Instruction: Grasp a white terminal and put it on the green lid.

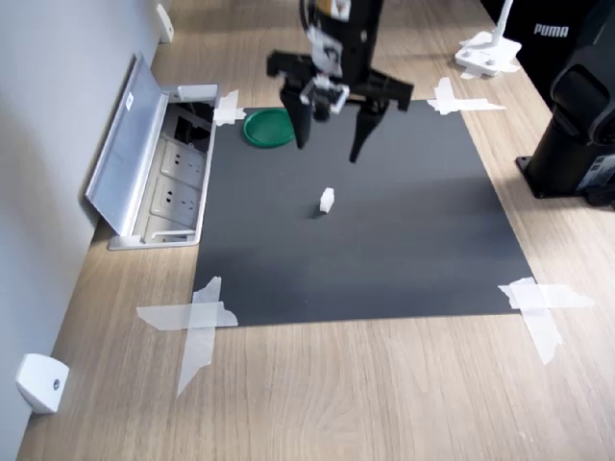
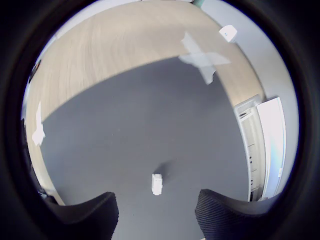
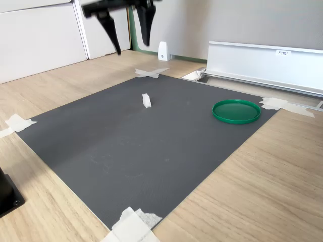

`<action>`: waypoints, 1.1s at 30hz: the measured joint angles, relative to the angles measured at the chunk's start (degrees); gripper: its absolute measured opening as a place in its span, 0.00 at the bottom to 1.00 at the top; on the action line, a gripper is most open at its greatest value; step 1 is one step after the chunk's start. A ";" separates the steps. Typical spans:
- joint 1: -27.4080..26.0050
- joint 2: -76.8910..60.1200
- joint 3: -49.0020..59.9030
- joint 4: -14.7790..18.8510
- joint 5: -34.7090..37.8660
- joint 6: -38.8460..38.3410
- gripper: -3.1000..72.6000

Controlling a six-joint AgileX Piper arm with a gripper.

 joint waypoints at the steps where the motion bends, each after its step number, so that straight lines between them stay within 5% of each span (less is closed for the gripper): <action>1: 0.00 0.05 1.33 0.00 -1.15 -0.42 0.90; 11: 0.00 4.89 5.88 -0.86 -9.35 1.46 0.89; 21: 0.00 9.33 5.92 -4.49 -11.97 8.05 0.89; 33: 0.00 12.52 5.92 -4.65 -14.00 9.51 0.88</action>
